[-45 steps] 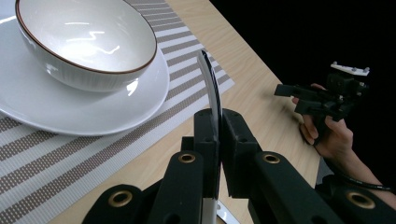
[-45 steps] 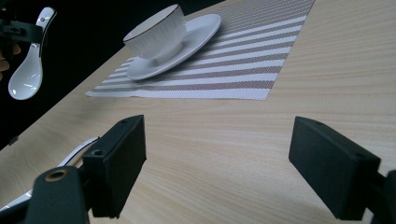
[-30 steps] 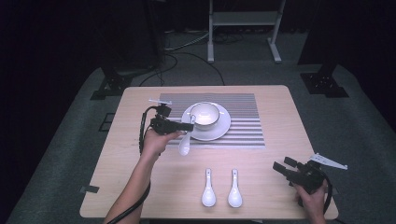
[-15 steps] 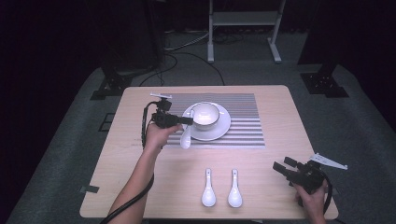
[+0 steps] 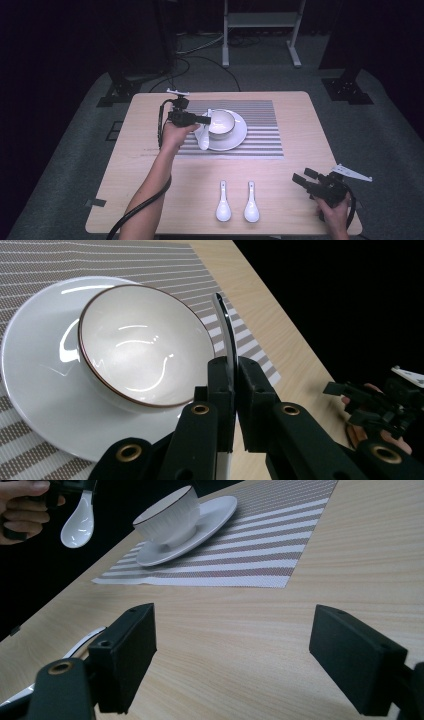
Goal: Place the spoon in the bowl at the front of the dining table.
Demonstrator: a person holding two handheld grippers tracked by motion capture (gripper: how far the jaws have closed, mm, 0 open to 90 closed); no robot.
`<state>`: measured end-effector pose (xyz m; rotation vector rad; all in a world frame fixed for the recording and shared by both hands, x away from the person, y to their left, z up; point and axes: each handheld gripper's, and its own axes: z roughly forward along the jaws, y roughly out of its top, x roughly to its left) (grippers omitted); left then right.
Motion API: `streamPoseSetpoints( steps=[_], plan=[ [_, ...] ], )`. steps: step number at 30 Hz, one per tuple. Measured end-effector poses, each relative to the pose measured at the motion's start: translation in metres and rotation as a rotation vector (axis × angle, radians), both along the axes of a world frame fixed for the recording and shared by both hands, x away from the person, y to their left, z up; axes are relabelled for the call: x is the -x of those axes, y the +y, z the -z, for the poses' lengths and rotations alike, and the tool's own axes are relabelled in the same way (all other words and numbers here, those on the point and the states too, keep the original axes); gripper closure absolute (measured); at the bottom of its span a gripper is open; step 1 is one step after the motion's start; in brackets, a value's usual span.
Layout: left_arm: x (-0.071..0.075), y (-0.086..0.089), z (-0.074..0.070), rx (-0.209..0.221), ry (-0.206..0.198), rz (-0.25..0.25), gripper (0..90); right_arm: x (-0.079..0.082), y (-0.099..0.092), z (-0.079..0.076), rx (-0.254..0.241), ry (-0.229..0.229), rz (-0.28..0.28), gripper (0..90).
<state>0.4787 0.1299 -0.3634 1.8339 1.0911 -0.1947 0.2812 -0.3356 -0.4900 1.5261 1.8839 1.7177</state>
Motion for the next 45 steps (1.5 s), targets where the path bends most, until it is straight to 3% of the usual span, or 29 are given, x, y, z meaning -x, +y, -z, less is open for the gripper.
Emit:
streamPoseSetpoints(
  steps=[25, 45],
  plan=[
    [-0.044, -0.012, -0.007, 0.034, 0.019, -0.095, 85.1, 0.000, 0.000, 0.000, -0.003, -0.001, -0.003, 17.9],
    [-0.060, -0.017, -0.003, 0.031, 0.008, -0.162, 85.1, 0.000, 0.000, 0.000, -0.004, -0.002, -0.008, 17.9]
  ],
)
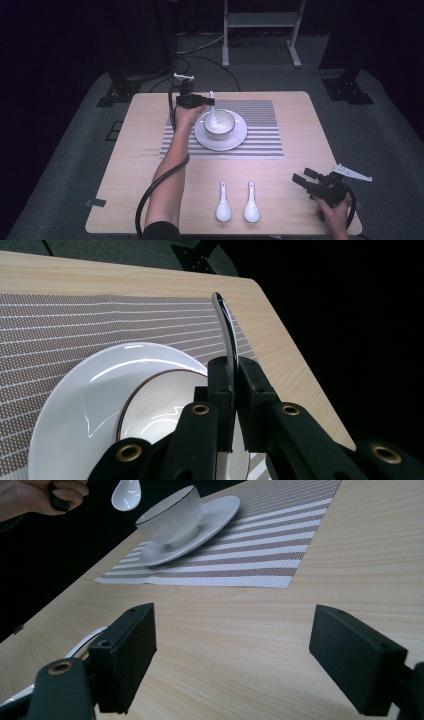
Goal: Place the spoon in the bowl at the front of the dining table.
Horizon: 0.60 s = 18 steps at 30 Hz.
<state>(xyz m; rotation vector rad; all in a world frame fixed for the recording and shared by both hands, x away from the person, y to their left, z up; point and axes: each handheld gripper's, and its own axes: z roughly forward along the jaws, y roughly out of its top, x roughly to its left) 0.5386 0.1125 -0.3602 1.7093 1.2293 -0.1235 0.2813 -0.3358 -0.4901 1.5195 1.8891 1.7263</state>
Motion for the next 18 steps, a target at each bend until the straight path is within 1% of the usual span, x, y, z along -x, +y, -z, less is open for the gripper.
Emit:
streamPoseSetpoints(
  steps=[3, 4, 6, 9, 10, 18],
  plan=[
    [-0.001, 0.000, 0.002, 0.005, -0.002, -0.007, 85.1, 0.000, 0.000, 0.000, 0.001, 0.000, 0.000, 17.9],
    [-0.002, 0.000, 0.003, -0.007, -0.005, -0.018, 85.1, 0.000, 0.000, 0.000, 0.000, 0.000, -0.001, 17.9],
    [-0.002, 0.000, 0.003, -0.008, -0.006, -0.024, 85.1, 0.000, 0.000, 0.000, 0.000, 0.000, -0.001, 17.9],
    [-0.003, 0.001, 0.005, -0.001, -0.010, -0.037, 85.1, 0.000, 0.000, 0.000, 0.001, 0.000, -0.002, 17.9],
    [-0.003, 0.001, 0.007, 0.000, -0.004, -0.032, 85.0, 0.000, 0.000, 0.000, 0.000, 0.000, -0.001, 17.9],
    [-0.004, 0.000, 0.011, -0.004, 0.001, -0.037, 85.1, 0.000, 0.000, 0.000, 0.001, -0.001, -0.002, 17.9]
  ],
)
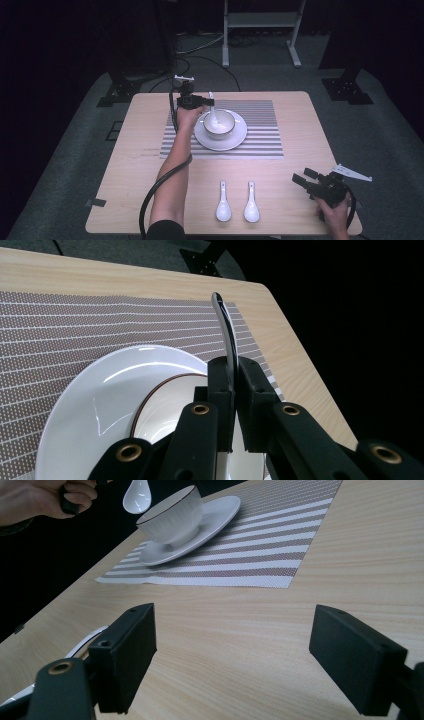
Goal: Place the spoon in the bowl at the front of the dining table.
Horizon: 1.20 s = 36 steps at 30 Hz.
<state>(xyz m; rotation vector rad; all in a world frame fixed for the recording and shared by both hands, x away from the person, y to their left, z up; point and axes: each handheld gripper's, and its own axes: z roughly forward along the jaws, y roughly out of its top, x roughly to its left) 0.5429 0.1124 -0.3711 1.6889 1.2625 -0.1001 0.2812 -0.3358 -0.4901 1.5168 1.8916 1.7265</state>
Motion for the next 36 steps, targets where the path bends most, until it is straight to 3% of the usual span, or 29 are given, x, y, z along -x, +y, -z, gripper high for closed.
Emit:
streamPoseSetpoints(
  steps=[36],
  plan=[
    [0.000, 0.009, 0.020, 0.015, 0.005, -0.056, 85.0, 0.000, 0.000, 0.000, 0.001, -0.001, -0.004, 17.9]
  ],
)
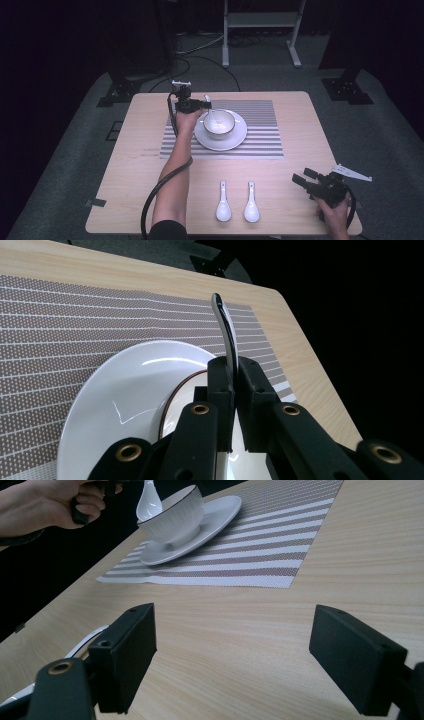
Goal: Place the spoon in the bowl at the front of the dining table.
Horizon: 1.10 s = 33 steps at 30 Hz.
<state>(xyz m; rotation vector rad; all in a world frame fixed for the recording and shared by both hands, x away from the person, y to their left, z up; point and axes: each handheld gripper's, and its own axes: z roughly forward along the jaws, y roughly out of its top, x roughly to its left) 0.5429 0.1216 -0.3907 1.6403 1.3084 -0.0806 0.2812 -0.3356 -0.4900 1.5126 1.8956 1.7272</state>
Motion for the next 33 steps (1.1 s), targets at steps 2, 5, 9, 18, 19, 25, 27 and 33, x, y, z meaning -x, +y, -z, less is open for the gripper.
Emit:
streamPoseSetpoints(
  steps=[2, 5, 9, 18, 19, 25, 27, 33],
  plan=[
    [0.000, 0.001, 0.001, -0.001, -0.004, -0.004, 85.0, 0.000, 0.000, 0.000, 0.000, 0.000, 0.000, 17.9],
    [0.000, 0.001, 0.002, -0.001, -0.002, -0.005, 85.0, 0.000, 0.000, 0.000, 0.000, 0.000, -0.001, 17.9],
    [0.001, 0.001, 0.004, -0.002, -0.007, -0.006, 85.0, 0.000, 0.000, 0.000, 0.001, -0.001, -0.002, 17.9],
    [0.003, 0.005, 0.011, -0.010, -0.004, -0.004, 84.9, 0.000, 0.000, 0.000, 0.000, -0.001, -0.003, 17.9],
    [0.003, 0.005, 0.012, -0.014, -0.003, -0.004, 84.9, 0.000, 0.000, 0.000, -0.001, -0.001, -0.003, 17.9],
    [0.005, 0.008, 0.016, -0.030, 0.002, 0.000, 84.9, 0.000, 0.000, 0.000, -0.001, -0.001, -0.003, 17.9],
    [0.005, 0.009, 0.017, -0.029, 0.004, -0.002, 85.0, 0.000, 0.000, 0.000, 0.000, -0.001, -0.003, 17.9],
    [0.008, 0.013, 0.024, -0.033, 0.013, -0.008, 85.0, 0.000, 0.000, 0.000, 0.000, -0.001, -0.003, 17.9]
  ],
)
